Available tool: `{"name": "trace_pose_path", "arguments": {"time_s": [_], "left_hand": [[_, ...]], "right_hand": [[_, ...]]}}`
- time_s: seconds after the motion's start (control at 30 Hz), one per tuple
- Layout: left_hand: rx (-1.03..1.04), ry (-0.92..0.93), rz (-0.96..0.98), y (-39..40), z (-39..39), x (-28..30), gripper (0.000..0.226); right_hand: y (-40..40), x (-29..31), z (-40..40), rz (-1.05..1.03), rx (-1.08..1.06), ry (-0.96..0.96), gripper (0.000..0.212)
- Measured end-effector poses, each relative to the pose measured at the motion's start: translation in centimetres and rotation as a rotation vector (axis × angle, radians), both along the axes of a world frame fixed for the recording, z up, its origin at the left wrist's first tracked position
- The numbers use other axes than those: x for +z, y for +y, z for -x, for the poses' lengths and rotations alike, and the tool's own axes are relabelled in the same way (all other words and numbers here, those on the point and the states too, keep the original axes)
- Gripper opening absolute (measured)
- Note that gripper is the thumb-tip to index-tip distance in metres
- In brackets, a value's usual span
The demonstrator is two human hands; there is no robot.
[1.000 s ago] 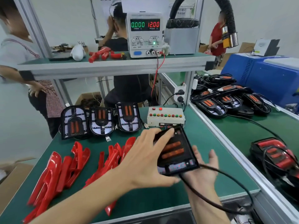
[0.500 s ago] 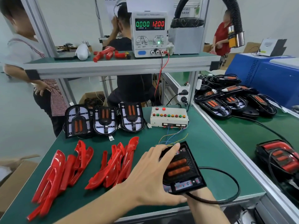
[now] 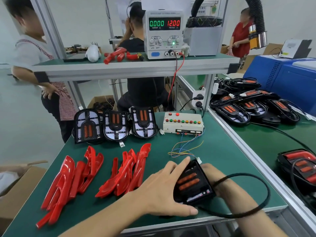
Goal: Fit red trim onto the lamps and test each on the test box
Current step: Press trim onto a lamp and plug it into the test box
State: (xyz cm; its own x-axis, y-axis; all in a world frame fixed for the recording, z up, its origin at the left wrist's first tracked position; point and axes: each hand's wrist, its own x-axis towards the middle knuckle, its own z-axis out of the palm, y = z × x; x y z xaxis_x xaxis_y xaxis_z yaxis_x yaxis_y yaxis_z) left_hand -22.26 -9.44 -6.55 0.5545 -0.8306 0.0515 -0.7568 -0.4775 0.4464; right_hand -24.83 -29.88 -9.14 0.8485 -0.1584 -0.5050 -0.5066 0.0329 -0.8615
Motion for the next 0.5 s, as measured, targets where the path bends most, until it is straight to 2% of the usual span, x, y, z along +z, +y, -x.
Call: {"name": "trace_pose_path", "arguments": {"time_s": [0.03,0.1,0.27,0.37,0.43,0.5], "left_hand": [[-0.014,0.004,-0.026,-0.2,0.2,-0.3,0.126],[-0.025,0.012,-0.069,-0.7,0.4,-0.6,0.124],[0.074,0.016,-0.213,-2.1,0.4,-1.5,0.122],[0.152,0.006,-0.254,-2.5,0.2,-1.8,0.121],[0.205,0.000,-0.255,-2.6,-0.1,-1.9,0.122],[0.248,-0.008,-0.255,-2.5,-0.4,-2.0,0.122]], "right_hand": [[-1.3,0.1,0.9,0.099,0.011,0.030,0.021],[-3.2,0.5,1.7,0.256,0.197,0.082,0.023],[-9.3,0.9,3.2,0.111,0.050,0.297,0.074],[-10.2,2.0,4.9,0.154,0.066,0.241,0.081],[-9.6,3.1,6.5,0.400,0.192,0.144,0.082],[-8.1,3.8,8.4,0.772,0.461,0.043,0.090]]}}
